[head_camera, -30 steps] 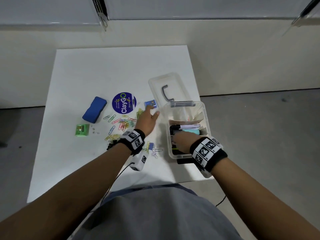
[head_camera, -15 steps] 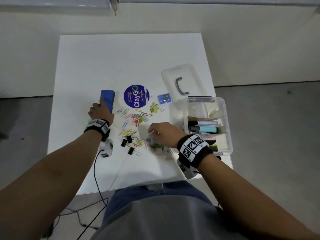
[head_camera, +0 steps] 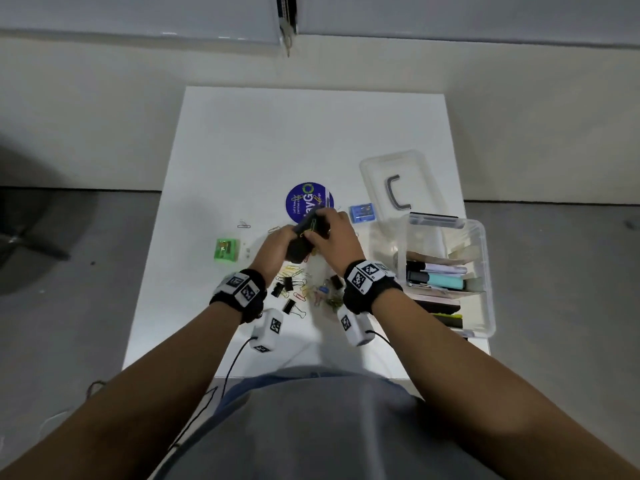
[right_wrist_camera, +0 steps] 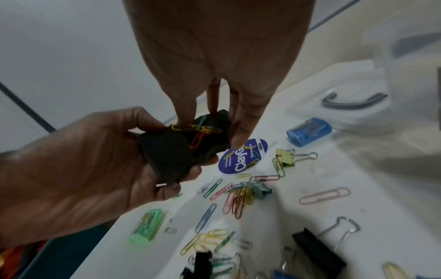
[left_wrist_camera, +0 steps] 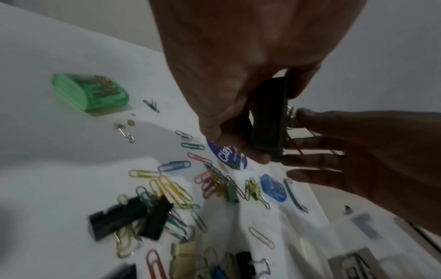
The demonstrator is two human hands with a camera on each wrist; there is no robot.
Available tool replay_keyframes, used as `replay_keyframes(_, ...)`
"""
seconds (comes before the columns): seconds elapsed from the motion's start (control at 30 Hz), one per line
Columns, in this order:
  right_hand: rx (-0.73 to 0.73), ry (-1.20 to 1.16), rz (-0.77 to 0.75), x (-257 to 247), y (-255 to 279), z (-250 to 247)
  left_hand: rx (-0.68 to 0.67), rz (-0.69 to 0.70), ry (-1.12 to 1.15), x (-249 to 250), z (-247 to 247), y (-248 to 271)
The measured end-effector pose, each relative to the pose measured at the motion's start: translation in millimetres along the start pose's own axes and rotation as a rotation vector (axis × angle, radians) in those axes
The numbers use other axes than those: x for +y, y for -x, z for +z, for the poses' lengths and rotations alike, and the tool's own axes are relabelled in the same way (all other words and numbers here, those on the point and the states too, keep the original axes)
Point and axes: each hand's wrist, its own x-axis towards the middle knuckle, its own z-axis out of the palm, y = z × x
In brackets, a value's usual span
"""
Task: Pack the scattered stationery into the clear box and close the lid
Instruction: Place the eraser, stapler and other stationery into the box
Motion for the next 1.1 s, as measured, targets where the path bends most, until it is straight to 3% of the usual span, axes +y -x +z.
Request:
replay_keyframes(0.2, 0.105, -0.081, -0.042, 8, 5, 17, 0.006, -0.023, -0.007, -1, 9, 0)
replay_keyframes(0.3, 0.017, -0.030, -0.034, 14, 8, 20, 0.025, -0.005, -0.036, 2, 7, -2)
replay_keyframes(0.47, -0.198, 0.288, -0.010, 33, 13, 22, 0.068, -0.008, -0.122, 7, -4, -7)
replay_keyframes(0.57, -0.090, 0.239, -0.022, 30, 12, 13, 0.077, 0.021, -0.219, 11, -8, -7)
replay_keyframes(0.67, 0.044, 0.269, -0.159, 20, 5, -11, -0.011, 0.077, -0.313, 15, -5, -4)
replay_keyframes(0.77, -0.072, 0.457, -0.281, 9, 2, -46, -0.091, 0.128, -0.314, 29, 10, -3)
replay_keyframes(0.9, -0.100, 0.409, -0.202, 4, 23, -100, -0.114, 0.198, -0.232, 56, 41, -1)
replay_keyframes(1.0, -0.054, 0.343, -0.145, 16, 51, -144, -0.114, 0.158, -0.169, 62, 66, 1)
replay_keyframes(1.1, -0.011, 0.306, -0.117, 36, 82, -180, -0.095, 0.124, -0.264, 51, 97, -1)
